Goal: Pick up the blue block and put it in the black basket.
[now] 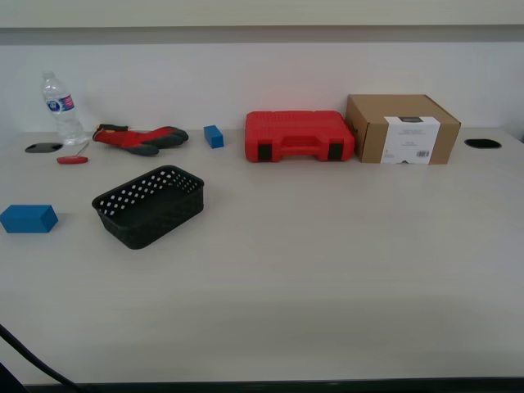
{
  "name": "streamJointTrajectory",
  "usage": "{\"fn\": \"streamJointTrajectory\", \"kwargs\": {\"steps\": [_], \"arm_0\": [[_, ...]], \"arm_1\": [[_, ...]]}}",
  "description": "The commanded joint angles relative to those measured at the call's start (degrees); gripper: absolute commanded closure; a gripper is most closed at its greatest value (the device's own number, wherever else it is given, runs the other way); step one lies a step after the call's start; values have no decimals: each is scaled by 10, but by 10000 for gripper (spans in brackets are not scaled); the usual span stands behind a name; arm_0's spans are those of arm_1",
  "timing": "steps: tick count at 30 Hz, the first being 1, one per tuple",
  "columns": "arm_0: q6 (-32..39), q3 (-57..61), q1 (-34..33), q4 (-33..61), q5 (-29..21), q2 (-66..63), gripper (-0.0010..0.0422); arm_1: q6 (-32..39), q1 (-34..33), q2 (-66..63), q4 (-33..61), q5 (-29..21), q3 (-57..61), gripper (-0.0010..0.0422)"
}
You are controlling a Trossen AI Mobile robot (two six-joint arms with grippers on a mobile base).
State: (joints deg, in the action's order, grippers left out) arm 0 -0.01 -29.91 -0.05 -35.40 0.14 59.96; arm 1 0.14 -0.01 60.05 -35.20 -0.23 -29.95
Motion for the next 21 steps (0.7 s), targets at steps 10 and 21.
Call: {"fn": "streamJointTrajectory", "kwargs": {"steps": [10, 21], "arm_0": [[0, 0, 1, -1, 0, 0, 413], [0, 0, 0, -1, 0, 0, 413]], "arm_1": [[5, 0, 0, -2, 0, 0, 413], [310, 5, 40, 195, 171, 0, 413]]}}
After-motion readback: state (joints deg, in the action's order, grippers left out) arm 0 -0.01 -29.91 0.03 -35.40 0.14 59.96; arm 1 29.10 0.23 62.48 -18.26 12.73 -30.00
